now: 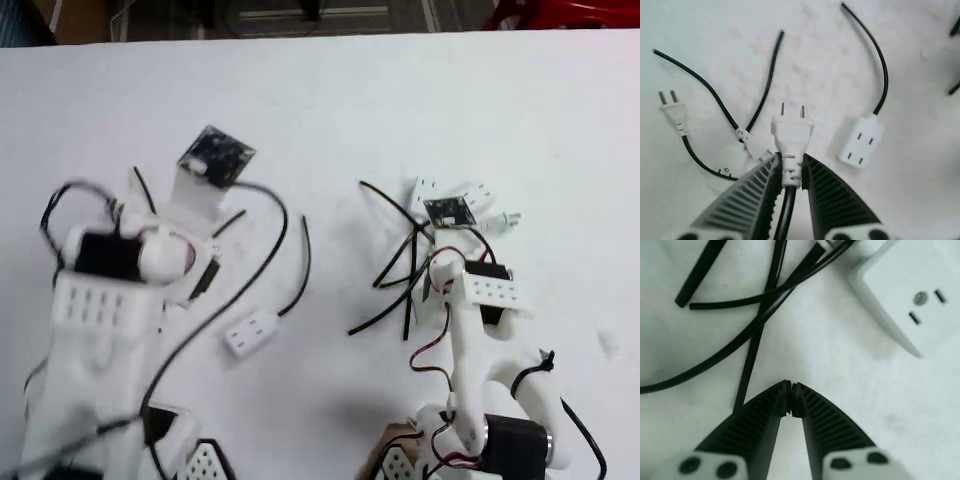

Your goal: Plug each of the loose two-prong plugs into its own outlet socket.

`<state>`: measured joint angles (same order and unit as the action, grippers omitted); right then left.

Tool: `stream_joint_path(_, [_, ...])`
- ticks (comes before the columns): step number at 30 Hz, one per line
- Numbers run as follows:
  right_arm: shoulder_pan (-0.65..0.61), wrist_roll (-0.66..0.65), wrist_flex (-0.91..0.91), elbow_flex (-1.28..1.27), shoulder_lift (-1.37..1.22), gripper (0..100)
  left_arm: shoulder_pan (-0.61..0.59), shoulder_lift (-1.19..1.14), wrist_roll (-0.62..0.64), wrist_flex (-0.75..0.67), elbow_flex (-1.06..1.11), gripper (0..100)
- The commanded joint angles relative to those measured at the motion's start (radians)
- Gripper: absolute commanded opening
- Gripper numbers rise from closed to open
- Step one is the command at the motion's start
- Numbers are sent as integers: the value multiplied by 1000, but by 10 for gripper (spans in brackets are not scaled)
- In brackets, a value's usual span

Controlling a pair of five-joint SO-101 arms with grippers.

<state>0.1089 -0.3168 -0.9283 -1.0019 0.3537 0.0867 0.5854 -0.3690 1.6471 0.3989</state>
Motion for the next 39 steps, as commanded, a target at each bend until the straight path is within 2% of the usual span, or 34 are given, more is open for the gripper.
stream_joint_path(1, [7, -8, 13, 6, 1, 24, 4, -142, -86, 123, -109, 25])
stream_joint_path(8, [7, -8, 15, 6, 1, 24, -16, -236, -236, 138, -34, 25])
stream_joint_path(13, [5, -8, 36, 0, 1, 24, -18, -289, -273, 138, -6, 25])
stream_joint_path(22, [5, -8, 54, -6, 1, 24, 42, -479, -269, 138, -12, 25])
stream_joint_path(26, [5, -8, 54, -6, 1, 24, 127, -461, -261, 138, -11, 25])
stream_joint_path(31, [5, -8, 54, -6, 1, 24, 200, -397, -176, 138, -2, 25])
stream_joint_path(39, [5, -8, 54, -6, 1, 24, 209, -397, -120, 138, 0, 25])
